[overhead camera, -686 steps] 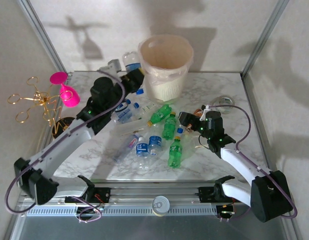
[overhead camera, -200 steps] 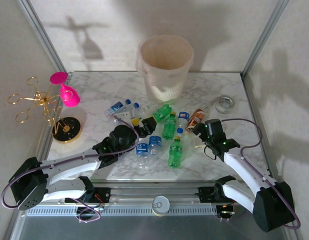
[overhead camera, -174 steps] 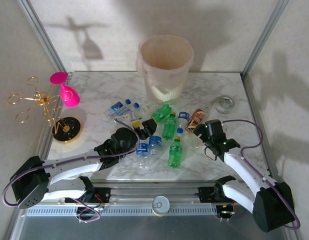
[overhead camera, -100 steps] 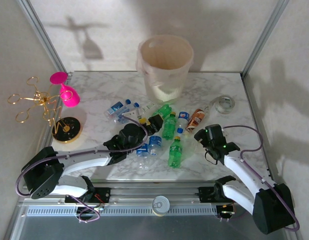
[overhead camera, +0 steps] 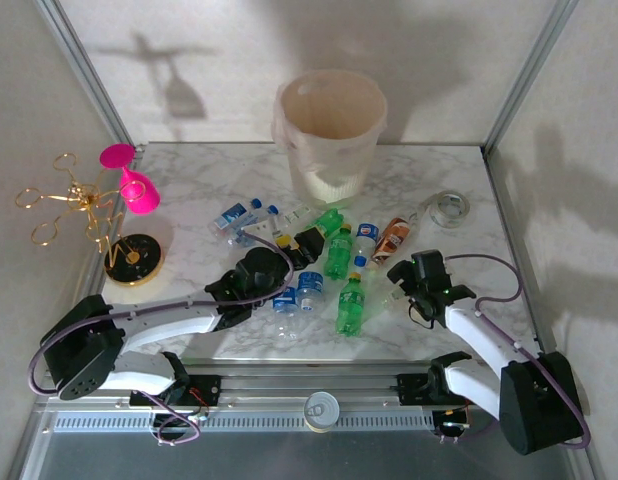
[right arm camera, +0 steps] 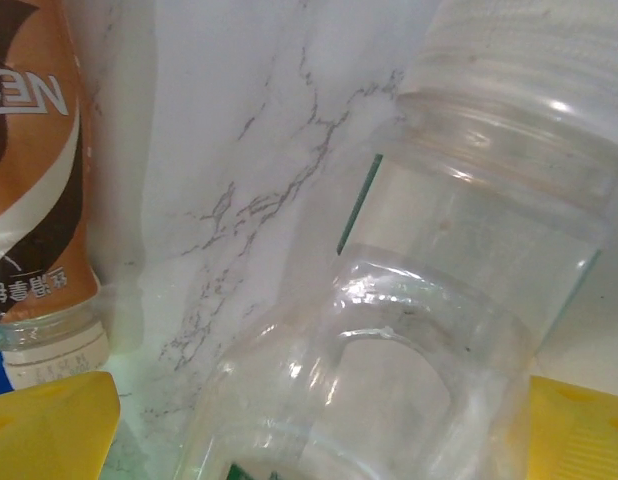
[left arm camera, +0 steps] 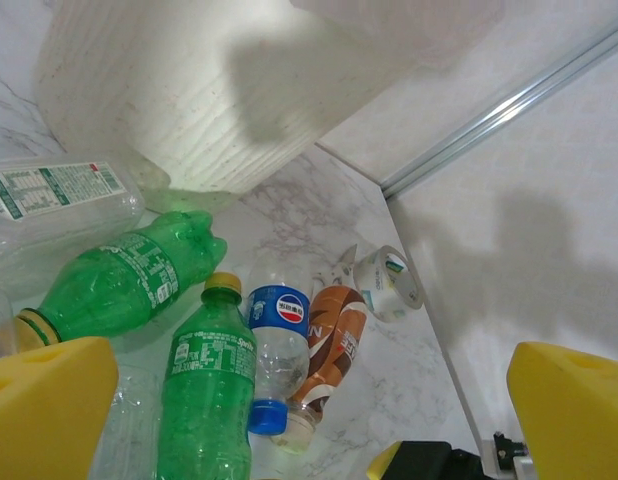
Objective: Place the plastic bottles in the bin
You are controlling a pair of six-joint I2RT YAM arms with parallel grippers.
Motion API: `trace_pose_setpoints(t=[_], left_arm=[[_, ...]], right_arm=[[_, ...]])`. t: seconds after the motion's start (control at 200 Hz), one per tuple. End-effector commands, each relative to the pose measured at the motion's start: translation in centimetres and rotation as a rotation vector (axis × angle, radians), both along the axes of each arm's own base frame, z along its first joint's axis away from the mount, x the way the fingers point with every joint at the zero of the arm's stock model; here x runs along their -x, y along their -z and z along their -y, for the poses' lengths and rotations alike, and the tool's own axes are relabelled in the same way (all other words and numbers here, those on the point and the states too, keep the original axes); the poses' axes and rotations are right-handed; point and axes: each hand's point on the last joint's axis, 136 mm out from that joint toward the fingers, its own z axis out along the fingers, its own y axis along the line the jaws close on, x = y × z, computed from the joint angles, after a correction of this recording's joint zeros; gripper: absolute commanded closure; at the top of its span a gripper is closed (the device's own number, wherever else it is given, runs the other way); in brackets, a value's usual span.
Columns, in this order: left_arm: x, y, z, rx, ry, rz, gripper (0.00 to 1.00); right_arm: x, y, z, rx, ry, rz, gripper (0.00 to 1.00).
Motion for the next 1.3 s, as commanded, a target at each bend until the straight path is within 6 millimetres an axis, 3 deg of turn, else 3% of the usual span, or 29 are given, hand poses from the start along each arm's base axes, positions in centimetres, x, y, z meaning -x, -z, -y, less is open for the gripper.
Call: trace_pose_setpoints(t=[0.0,0.195,0.31,0.461,0.691,0.801,0.916,1.167,1.292], left_arm=[[0.2,-0.4,-0.9,0.007,-0.04,0.012,0.01],[0.0,-0.5,-1.5,-0.001,-0.072,0.018,0.0],[0.0,-0.3,-1.8,-0.006,-0.085,0.016,0.0],[0.0,0.1,-1.8,-0.016,-0.083,0.004,0.0],[0.0,0.3,-2.3,-0.007,-0.104,0.002,0.0],[-0.1,0.6,-2.2,-0.005,-0.097,-0.006,0.0],[-0.2,1.0,-2.8,0.002,-0.11,-0.019,0.0],[-0.7,1.7,-5.5,0.028,-0.168,-0.047,0.0],[-0.7,1.7,-7.0,0.04,-0.197,-0.049,0.0]], right_arm=[[0.5,1.0,0.2,-0.01,0.015,-0.013,0.02],[0.8,1.5,0.7,0.007,0.03,-0.011,0.08],[0.8,1.4,0.8,0.008,0.032,0.004,0.2],[0.2,0.3,0.5,-0.011,0.019,0.055,0.36],[-1.3,-2.7,0.0,0.014,-0.06,0.18,0.44],[-2.9,-6.2,-0.5,0.034,-0.118,0.297,0.49],[-4.6,-11.4,-0.7,0.075,-0.163,0.452,0.52],[-7.8,-25.8,-2.3,0.163,-0.281,0.811,0.52],[-9.3,-31.5,-3.4,0.181,-0.324,0.933,0.52]])
